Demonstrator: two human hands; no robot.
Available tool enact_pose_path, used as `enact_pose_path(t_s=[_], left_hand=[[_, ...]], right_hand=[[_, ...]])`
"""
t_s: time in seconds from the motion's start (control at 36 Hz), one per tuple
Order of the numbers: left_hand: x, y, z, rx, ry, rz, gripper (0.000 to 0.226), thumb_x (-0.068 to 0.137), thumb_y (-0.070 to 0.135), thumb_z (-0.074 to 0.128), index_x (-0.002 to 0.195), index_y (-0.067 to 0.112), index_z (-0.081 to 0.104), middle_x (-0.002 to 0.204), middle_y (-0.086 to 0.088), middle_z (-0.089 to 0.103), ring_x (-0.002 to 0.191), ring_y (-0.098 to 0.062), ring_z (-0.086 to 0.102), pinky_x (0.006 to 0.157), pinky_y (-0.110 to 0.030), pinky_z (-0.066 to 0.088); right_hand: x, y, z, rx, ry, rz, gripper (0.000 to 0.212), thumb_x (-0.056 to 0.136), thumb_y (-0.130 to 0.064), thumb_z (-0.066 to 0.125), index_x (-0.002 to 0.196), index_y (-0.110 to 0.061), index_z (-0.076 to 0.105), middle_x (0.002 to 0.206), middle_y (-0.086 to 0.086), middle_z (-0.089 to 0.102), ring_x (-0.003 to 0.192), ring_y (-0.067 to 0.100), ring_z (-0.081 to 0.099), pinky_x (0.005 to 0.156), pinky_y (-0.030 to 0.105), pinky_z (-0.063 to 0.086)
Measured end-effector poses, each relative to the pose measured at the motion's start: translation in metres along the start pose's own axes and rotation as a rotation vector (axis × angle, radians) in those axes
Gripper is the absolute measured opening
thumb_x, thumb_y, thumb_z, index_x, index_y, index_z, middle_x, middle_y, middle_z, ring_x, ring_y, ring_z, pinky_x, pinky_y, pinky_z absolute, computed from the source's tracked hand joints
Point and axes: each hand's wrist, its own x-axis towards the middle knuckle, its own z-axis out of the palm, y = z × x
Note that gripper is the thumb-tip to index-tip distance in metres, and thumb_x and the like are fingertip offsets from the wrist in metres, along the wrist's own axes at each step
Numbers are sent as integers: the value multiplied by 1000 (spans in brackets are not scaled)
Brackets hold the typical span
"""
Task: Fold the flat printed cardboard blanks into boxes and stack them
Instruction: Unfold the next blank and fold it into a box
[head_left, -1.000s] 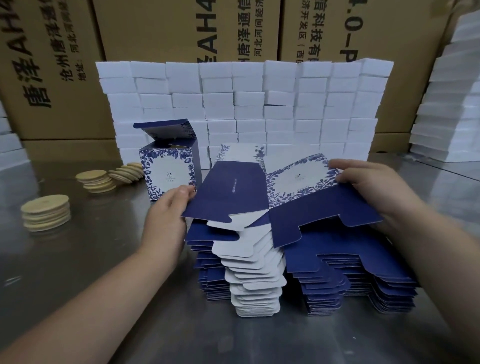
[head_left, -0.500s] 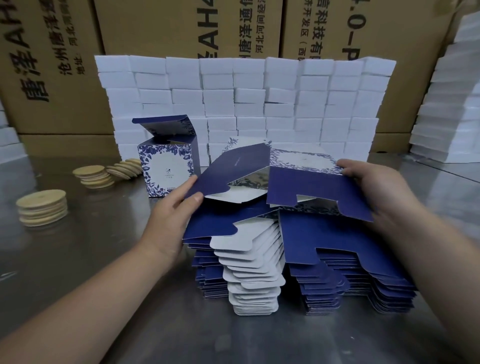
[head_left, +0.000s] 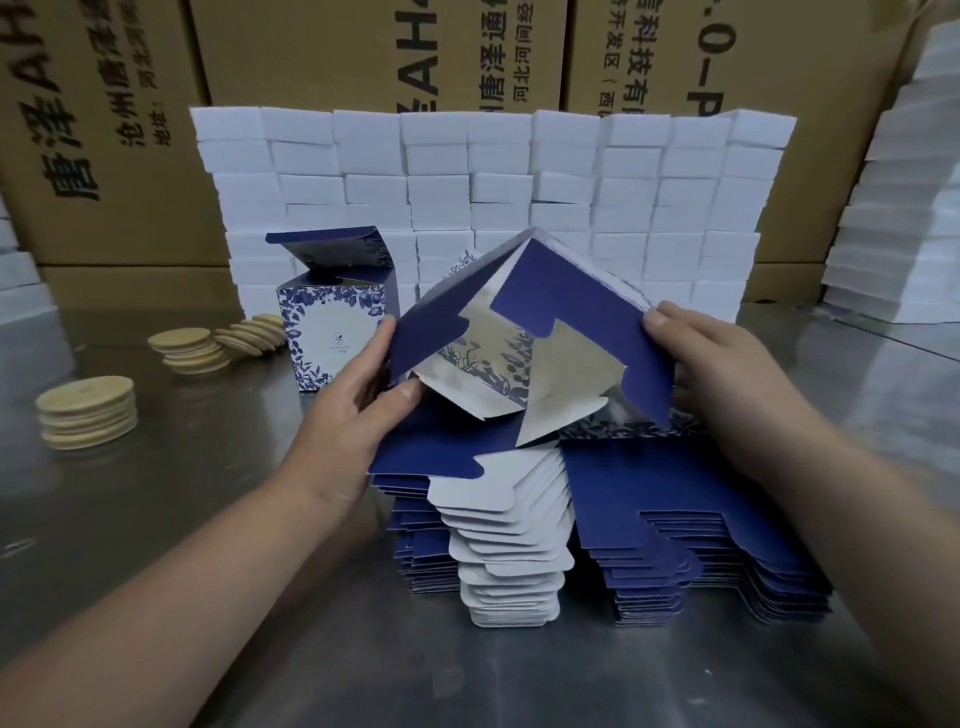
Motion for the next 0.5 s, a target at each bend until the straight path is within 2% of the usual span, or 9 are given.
enact_pose_path(t_s=[0.08, 0.17, 0.22, 0.28, 0.33, 0.39, 0.44, 0.5], left_hand=[[-2, 4, 1, 27, -35, 28, 77, 70, 26, 54, 143, 25, 28, 128, 20, 51, 118, 8, 48, 97, -12, 40], [-2, 8, 0, 69, -71, 58, 84, 71, 21, 70, 139, 33, 22, 131, 22, 46, 120, 14, 41, 90, -5, 39], [-1, 10, 0, 86, -98, 71, 83, 71, 20, 68, 137, 36, 20, 133, 23, 44, 123, 13, 39, 91, -6, 38], [-1, 14, 0, 116, -135, 88, 89, 65, 36, 71, 136, 39, 18, 137, 22, 42, 128, 7, 38, 100, -12, 36], [-1, 18, -1, 140, -157, 108, 97, 55, 52, 76, 133, 42, 19, 137, 24, 40, 131, 4, 37, 104, -14, 34], [-1, 21, 0, 142, -146, 120, 97, 52, 61, 75, 132, 42, 24, 140, 21, 39, 133, 1, 35, 108, -19, 32], [-2, 22, 0, 141, -130, 123, 81, 59, 55, 68, 129, 41, 31, 144, 13, 38, 135, -3, 33, 114, -33, 27], [-2, 22, 1, 172, -133, 125, 69, 65, 50, 57, 129, 39, 35, 145, 10, 39, 135, -6, 34, 115, -41, 26]], right_hand=[[0, 0, 0, 10, -28, -17, 15, 95, -24, 51, 89, -38, 53, 72, -31, 67, 65, -7, 65, 50, 10, 48], [-4, -4, 2, -92, -115, -56, 10, 86, -42, 54, 90, -49, 48, 78, -41, 62, 80, -14, 62, 60, 5, 47], [-5, -5, 2, -151, -173, -79, 19, 77, -55, 58, 92, -58, 48, 87, -42, 62, 91, -14, 61, 77, 11, 50], [-6, -4, 1, -190, -208, -96, 26, 80, -57, 58, 102, -67, 48, 99, -38, 63, 101, -9, 59, 92, 22, 45], [-6, -4, 1, -189, -219, -113, 47, 78, -54, 50, 125, -58, 40, 108, -38, 60, 109, -10, 55, 99, 23, 41], [-7, -4, 3, -182, -221, -130, 61, 77, -54, 50, 134, -51, 31, 115, -39, 56, 107, -20, 51, 91, 8, 41], [-9, -5, 6, -168, -219, -125, 82, 75, -55, 53, 147, -42, 16, 132, -29, 45, 108, -25, 46, 81, 0, 40], [-9, -5, 6, -134, -206, -136, 92, 74, -53, 55, 149, -36, 5, 138, -24, 37, 110, -27, 42, 79, -3, 38]])
